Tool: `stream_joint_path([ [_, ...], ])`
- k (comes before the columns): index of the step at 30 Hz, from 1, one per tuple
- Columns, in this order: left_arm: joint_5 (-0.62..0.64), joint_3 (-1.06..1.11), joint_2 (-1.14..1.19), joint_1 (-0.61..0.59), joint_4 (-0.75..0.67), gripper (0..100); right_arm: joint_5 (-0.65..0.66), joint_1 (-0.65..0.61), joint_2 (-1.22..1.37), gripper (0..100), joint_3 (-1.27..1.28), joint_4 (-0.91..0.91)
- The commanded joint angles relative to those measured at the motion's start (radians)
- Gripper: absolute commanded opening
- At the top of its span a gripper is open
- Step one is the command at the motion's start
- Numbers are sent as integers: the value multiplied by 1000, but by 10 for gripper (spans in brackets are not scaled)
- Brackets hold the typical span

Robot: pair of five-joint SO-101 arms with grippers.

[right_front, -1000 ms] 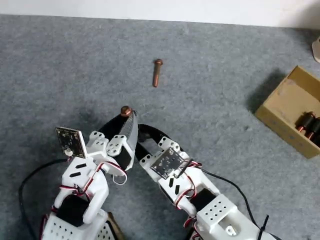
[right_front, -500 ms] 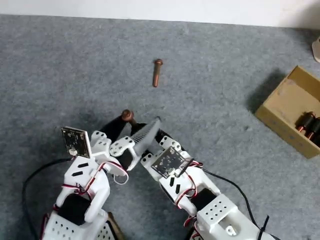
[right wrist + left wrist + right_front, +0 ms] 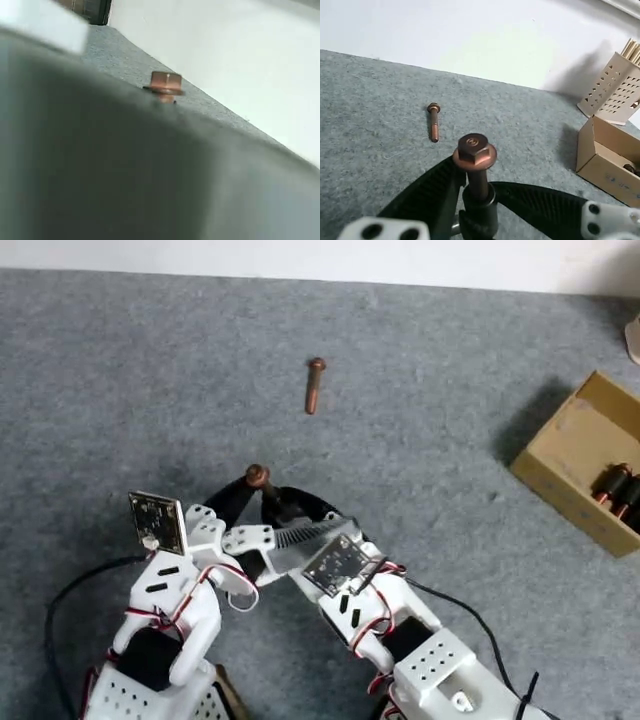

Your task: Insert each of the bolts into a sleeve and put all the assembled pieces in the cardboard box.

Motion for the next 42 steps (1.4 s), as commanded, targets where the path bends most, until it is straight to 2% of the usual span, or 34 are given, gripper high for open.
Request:
stream_joint_path([
  [1, -11, -8, -10, 12, 3, 620, 8, 10, -33, 5, 124, -8],
  [9, -8, -19, -10, 5, 15, 649, 9, 21, -33, 5, 122, -8],
  [13, -11, -87, -10, 21, 135, 649, 3, 71, -31, 5, 93, -8],
  [17, -12, -140, -10, 64, 226, 649, -58, 91, -31, 5, 79, -8],
  [25, -21, -140, -10, 64, 229, 649, -58, 101, -31, 5, 74, -8],
  [31, -26, -71, -5, 22, 164, 649, -63, 205, -27, 5, 33, 2],
  [35, -25, -67, -5, 41, 158, 648, -64, 245, -25, 5, 24, 4],
  [38, -25, -64, -4, 44, 158, 648, -78, 263, -25, 5, -21, 79],
  [42, -21, -62, -4, 44, 158, 648, -201, 354, -25, 5, -166, 286],
])
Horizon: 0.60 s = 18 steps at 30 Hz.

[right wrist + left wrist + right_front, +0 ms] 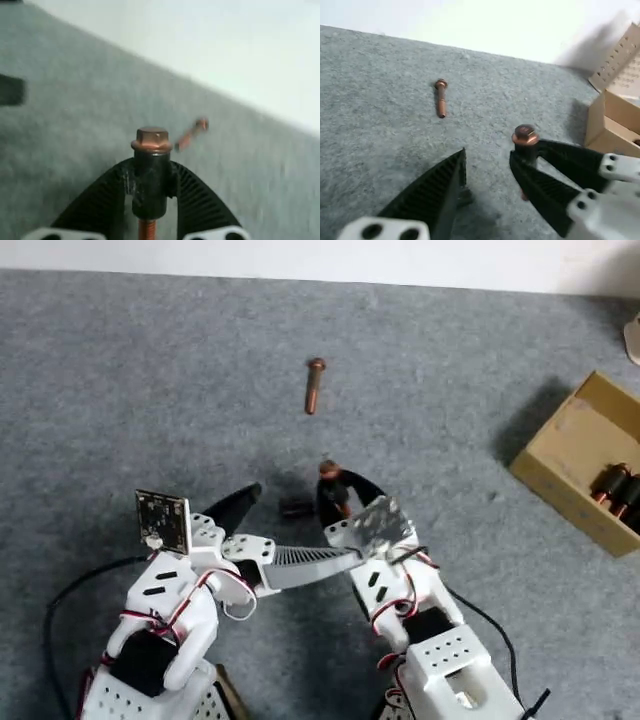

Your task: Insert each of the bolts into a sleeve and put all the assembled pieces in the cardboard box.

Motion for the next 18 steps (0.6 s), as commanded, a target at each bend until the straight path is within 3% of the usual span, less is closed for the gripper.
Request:
stream_joint_path([
  [1, -3, -5, -2, 7, -18, 648, -87, 93, -15, 5, -159, 151],
  [7, -3, 31, -2, 7, -26, 648, -143, 265, -15, 5, -278, 194],
  [18, -3, 93, -2, 7, -103, 647, -137, 456, -15, 5, -320, 197],
])
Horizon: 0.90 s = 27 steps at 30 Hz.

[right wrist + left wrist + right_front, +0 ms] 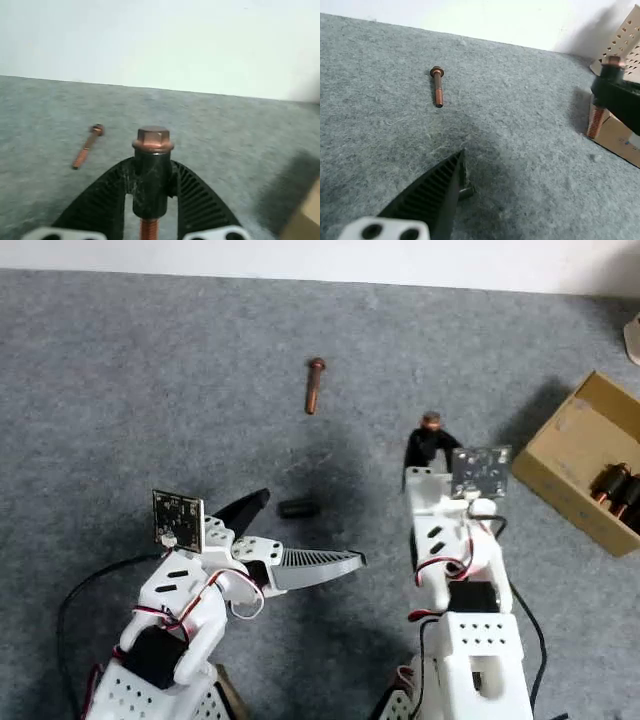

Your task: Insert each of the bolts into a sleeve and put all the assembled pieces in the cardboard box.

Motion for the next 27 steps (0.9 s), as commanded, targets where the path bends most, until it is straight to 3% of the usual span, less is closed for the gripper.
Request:
stream_joint_path([
  [1, 0, -12, -4, 8, -25, 645, -5, 84, -15, 5, -77, -2],
  [5, 0, -12, -4, 7, -25, 538, -11, 163, -12, 5, -124, 7],
  [10, -6, -12, -4, 5, -25, 405, -11, 194, -12, 5, -248, 154],
  [18, -6, 7, -5, 4, -25, 400, -11, 275, 18, 5, -340, 197],
  [27, -8, 8, -5, 4, -25, 400, -12, 417, 512, 5, -613, 199],
])
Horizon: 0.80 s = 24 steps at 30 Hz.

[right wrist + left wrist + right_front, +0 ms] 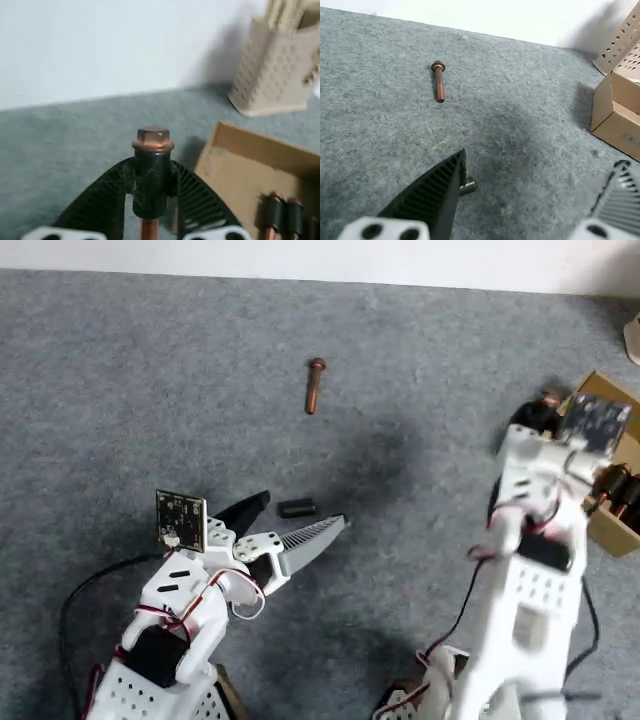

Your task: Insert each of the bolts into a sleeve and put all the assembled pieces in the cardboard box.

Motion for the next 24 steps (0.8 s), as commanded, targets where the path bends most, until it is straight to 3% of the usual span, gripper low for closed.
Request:
stream_joint_path([
  [1, -8, -10, -5, 4, -25, 399, -9, 59, 185, 5, -185, -2],
  [11, -8, -8, -5, 4, -25, 398, -9, 179, 539, 5, -446, 12],
  [24, -8, -8, -5, 4, -25, 397, -107, 288, 846, 5, -900, 309],
])
